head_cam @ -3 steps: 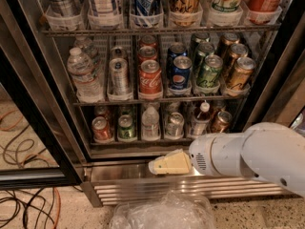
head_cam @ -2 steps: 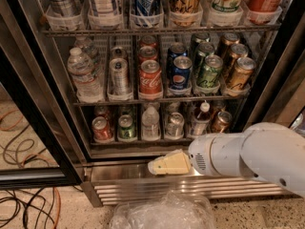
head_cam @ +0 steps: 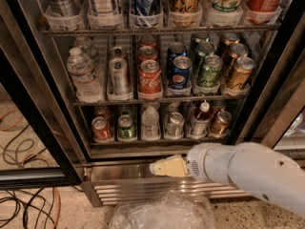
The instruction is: Pick blue plastic bottle from bottom shelf of fridge
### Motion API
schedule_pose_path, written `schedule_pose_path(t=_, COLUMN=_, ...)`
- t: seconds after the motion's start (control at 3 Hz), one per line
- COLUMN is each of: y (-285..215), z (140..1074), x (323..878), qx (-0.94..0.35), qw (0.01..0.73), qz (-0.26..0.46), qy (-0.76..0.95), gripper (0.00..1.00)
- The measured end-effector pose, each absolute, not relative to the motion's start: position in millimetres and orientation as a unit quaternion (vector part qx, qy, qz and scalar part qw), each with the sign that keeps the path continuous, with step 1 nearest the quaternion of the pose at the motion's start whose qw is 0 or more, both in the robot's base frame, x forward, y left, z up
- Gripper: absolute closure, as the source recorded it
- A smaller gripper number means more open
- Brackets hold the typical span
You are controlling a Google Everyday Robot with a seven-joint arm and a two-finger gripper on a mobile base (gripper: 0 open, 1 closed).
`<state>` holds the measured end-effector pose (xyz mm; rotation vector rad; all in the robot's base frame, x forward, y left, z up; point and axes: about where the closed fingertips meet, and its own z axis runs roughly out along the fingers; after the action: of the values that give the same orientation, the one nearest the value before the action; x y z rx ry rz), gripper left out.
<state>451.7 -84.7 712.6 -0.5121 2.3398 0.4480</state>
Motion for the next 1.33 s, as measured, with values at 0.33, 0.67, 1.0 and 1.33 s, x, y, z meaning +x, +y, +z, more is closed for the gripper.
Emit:
schedule_pose_path(t=0.33, y=-107, z=683, x=460, qx=-0.138, qw=0.362, qz=0.15, qy=0.91, gripper=0.0)
schedule_pose_path(t=0.67, y=-134, z=670, x=475, qx=-0.091, qw=0.397, qz=0.129, qy=0.904, gripper=0.0)
schedule_pose_path(t=1.0, y=-139, z=669, x=500, qx=-0.072, qw=0.443, qz=0.116, qy=0.886, gripper=0.0)
schedule_pose_path(t=1.33, y=-124, z=674, x=536, qx=-0.065, qw=0.496, qz=0.115, qy=0.858, gripper=0.0)
